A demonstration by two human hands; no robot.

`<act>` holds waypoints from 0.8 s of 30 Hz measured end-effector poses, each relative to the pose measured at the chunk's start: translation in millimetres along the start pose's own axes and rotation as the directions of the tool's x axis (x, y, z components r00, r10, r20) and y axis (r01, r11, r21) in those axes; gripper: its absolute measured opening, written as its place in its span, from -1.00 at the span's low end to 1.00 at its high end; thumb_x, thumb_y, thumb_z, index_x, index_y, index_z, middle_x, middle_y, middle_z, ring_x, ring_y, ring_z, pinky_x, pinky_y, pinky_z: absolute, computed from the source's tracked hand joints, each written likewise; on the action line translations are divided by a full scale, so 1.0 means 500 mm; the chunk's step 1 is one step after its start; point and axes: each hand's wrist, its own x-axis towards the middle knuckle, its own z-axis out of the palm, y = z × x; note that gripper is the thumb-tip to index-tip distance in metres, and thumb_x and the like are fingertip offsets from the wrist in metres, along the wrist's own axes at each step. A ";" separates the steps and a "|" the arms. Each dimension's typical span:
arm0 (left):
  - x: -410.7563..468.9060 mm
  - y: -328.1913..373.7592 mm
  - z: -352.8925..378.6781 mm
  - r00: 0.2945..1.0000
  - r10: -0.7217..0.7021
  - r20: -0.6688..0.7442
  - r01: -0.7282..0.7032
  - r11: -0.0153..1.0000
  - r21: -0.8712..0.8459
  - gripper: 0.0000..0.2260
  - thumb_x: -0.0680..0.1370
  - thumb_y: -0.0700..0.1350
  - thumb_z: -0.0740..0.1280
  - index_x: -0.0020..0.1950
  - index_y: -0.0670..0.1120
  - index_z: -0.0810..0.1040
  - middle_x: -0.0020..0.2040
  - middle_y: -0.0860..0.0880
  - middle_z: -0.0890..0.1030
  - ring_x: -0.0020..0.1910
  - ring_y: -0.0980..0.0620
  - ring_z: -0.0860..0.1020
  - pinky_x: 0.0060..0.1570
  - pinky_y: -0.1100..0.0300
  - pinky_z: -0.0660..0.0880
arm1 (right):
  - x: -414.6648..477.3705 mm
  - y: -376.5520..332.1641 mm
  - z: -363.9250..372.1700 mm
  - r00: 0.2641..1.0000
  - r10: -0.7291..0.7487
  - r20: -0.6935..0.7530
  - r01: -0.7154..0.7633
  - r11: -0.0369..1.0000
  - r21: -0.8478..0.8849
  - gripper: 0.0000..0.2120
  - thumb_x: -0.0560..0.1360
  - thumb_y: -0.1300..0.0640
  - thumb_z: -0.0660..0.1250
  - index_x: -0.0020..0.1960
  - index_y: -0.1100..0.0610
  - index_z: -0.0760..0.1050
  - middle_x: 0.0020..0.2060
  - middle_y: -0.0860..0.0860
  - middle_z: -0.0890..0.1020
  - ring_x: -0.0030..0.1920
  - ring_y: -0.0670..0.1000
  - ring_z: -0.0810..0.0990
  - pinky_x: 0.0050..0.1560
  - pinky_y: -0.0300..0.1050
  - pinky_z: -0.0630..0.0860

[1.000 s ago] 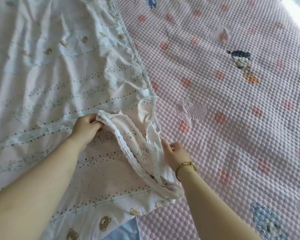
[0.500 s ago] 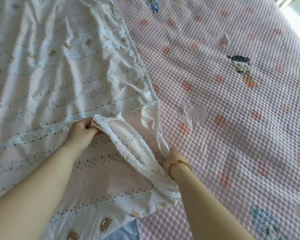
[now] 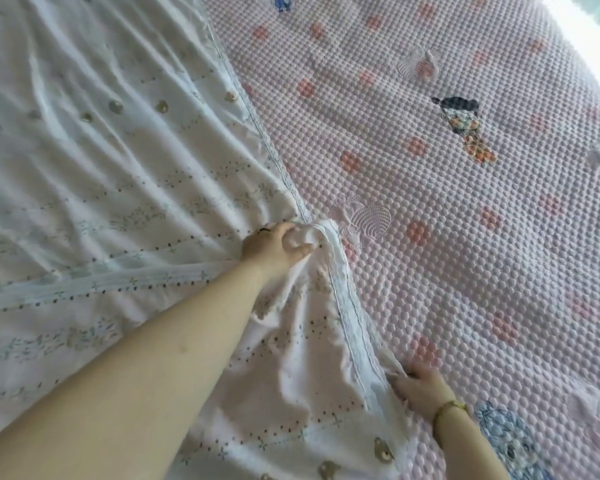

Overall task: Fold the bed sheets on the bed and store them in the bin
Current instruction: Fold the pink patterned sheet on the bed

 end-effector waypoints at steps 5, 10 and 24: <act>-0.044 -0.117 -0.047 0.997 -0.054 -0.063 0.047 0.994 -0.102 -0.65 0.55 0.06 0.25 0.27 -0.07 0.48 0.22 -0.03 0.54 0.18 0.00 0.49 0.11 0.20 0.39 | 0.012 -0.156 -0.016 0.885 -0.330 -0.330 0.377 0.922 0.088 -0.65 0.55 0.16 0.23 0.29 0.26 0.37 0.14 0.12 0.54 0.00 -0.02 0.47 -0.02 -0.15 0.41; -0.075 -0.227 -0.098 0.982 -0.168 0.083 0.129 0.928 0.351 -0.58 0.51 0.20 0.24 0.26 -0.02 0.45 0.19 -0.04 0.52 0.20 -0.07 0.44 0.10 0.16 0.33 | 0.074 -0.333 0.076 0.935 -0.337 -0.112 0.348 0.932 0.105 -0.49 0.51 0.08 0.29 0.39 0.18 0.23 0.21 0.13 0.47 0.26 0.12 0.43 0.21 -0.01 0.40; -0.086 -0.352 -0.107 0.907 -0.122 -0.402 0.251 0.926 0.284 -0.61 0.52 -0.01 0.32 0.30 -0.12 0.40 0.32 -0.19 0.38 0.31 -0.19 0.32 0.29 -0.01 0.02 | 0.114 -0.401 0.129 0.866 -0.436 -0.245 0.405 0.899 -0.165 -0.46 0.51 0.01 0.27 0.41 0.14 0.20 0.35 0.10 0.34 0.32 0.13 0.34 0.28 -0.02 0.29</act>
